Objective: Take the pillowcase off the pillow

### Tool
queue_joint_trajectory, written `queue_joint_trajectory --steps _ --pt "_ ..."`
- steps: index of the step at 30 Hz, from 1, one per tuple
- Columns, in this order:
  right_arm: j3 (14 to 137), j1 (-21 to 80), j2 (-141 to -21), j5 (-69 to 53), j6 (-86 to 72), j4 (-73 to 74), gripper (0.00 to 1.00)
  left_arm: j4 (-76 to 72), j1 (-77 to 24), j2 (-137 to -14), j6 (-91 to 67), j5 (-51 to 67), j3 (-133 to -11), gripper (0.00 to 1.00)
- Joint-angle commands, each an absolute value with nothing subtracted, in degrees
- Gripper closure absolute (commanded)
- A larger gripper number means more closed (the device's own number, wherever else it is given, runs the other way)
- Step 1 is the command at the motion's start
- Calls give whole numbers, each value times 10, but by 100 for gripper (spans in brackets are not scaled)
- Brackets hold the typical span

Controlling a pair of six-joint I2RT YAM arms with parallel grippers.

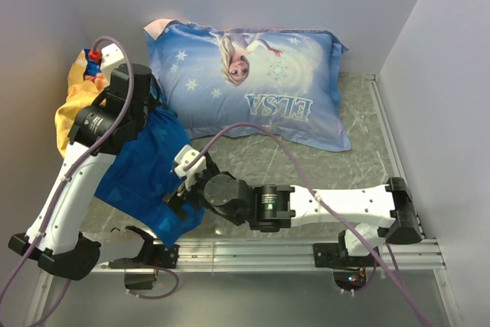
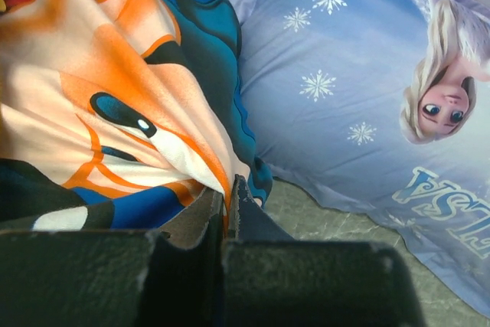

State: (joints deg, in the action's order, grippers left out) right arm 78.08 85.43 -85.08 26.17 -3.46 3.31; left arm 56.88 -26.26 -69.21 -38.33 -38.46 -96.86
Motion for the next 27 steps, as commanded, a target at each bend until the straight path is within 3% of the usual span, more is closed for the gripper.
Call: queue_joint_trajectory --steps 1,11,27 --pt "809 862 -875 289 -17 40 0 453 -286 -693 -383 -359 -1017 100" --pt "791 892 -865 340 -8 15 0 443 -314 -719 -374 -346 -1033 100" --pt "713 900 -801 246 -55 -58 0 446 -362 -744 -381 -380 -1042 100"
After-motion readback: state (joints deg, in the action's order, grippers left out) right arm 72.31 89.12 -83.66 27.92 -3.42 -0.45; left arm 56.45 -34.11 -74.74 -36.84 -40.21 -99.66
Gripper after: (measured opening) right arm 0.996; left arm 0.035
